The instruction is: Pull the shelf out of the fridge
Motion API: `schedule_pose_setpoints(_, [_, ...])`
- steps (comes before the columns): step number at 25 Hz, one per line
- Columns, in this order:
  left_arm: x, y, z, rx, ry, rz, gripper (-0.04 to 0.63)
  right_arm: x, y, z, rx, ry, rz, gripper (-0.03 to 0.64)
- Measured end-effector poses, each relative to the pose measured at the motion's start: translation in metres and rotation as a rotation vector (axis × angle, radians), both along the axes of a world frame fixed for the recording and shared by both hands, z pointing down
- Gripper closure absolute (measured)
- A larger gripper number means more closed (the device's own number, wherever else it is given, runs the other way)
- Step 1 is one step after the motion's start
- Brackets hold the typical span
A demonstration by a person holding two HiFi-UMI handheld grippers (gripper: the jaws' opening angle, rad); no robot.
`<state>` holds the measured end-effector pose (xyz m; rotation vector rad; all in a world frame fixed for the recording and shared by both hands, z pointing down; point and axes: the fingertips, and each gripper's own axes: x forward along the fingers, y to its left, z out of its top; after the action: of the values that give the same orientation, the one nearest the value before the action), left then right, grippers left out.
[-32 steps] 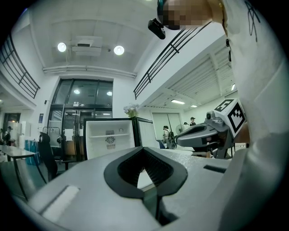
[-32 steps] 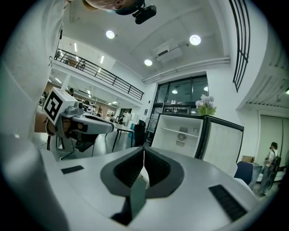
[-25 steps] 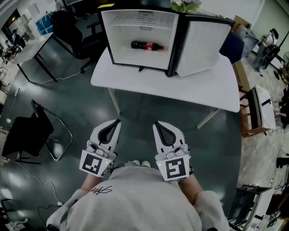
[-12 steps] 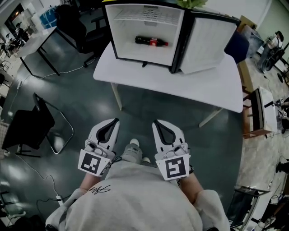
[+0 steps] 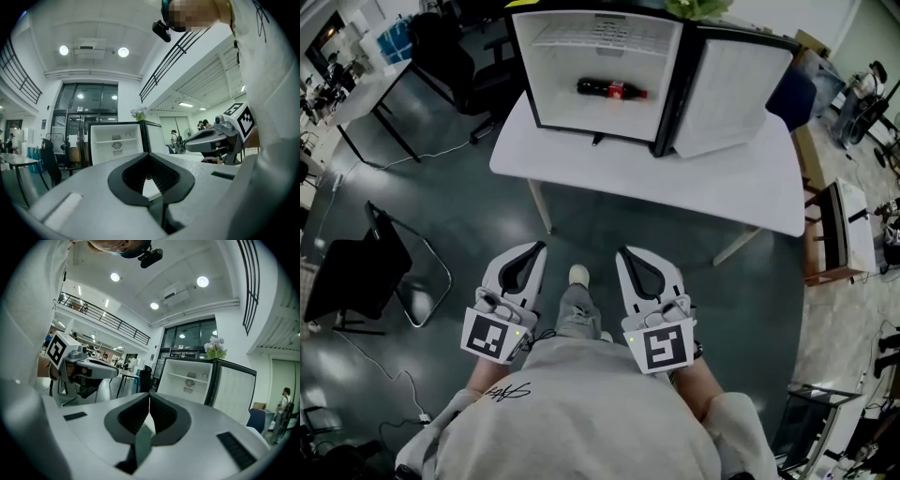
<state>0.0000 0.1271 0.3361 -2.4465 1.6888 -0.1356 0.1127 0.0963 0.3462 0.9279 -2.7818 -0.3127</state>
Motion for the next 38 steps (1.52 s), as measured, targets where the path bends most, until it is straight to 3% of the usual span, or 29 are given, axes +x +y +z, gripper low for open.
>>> schedule_pose_setpoints(38, [-0.082,-0.212,-0.008,-0.009,-0.002,0.113,0.591,-0.08,-0.2,-0.003,-0.017,0.012,0.113,0.604])
